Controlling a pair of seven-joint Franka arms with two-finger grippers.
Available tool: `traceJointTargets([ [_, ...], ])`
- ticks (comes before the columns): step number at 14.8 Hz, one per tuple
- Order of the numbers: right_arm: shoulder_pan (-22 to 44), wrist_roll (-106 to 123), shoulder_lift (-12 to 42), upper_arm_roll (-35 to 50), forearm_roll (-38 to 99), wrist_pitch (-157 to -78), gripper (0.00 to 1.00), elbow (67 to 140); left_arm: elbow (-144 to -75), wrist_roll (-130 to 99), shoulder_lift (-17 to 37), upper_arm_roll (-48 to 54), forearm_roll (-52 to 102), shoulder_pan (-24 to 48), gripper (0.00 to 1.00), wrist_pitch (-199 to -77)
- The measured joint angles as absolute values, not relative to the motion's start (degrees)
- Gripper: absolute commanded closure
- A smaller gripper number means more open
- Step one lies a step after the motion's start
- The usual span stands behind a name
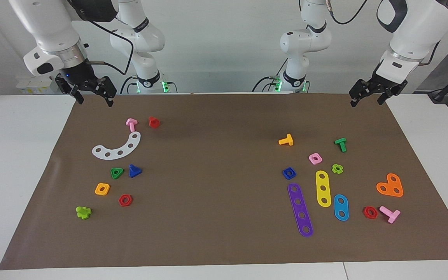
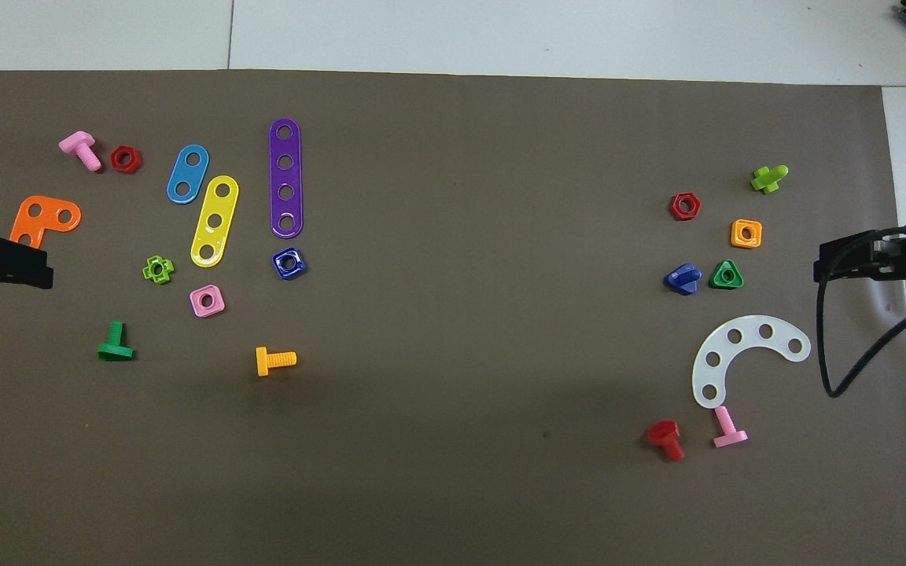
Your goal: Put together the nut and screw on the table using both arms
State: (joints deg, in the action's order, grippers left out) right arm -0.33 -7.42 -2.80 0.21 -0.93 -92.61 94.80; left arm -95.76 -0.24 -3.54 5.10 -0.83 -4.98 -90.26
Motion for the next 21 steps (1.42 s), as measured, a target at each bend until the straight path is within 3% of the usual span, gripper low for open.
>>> traceJointTargets([
  [4, -0.1, -6.2, -0.9, 0.7, -0.7, -104.5, 0.0, 101.5, -95.8, -0.2, -3.5, 5.1, -0.8, -5.0, 0.0, -90.3],
  [11, -0.1, 2.6, 7.5, 0.8, -0.2, -124.6, 0.0, 113.7, -95.8, -0.2, -3.5, 5.1, -0.8, -5.0, 0.0, -90.3],
  [14, -0.1, 3.0, 9.1, 0.8, -0.2, -129.5, 0.04, 116.7, -95.8, -0.2, -3.5, 5.1, -0.8, -5.0, 0.0, -90.3],
  [18, -0.2, 5.8, 11.5, 0.8, -0.1, -134.3, 0.28, 118.5, -95.8, -0.2, -3.5, 5.1, -0.8, -5.0, 0.0, -90.3],
  [21, -0.2, 5.9, 12.4, 0.8, -0.1, -137.1, 0.38, 120.2, -95.8, -0.2, -3.5, 5.1, -0.8, -5.0, 0.0, -90.3],
])
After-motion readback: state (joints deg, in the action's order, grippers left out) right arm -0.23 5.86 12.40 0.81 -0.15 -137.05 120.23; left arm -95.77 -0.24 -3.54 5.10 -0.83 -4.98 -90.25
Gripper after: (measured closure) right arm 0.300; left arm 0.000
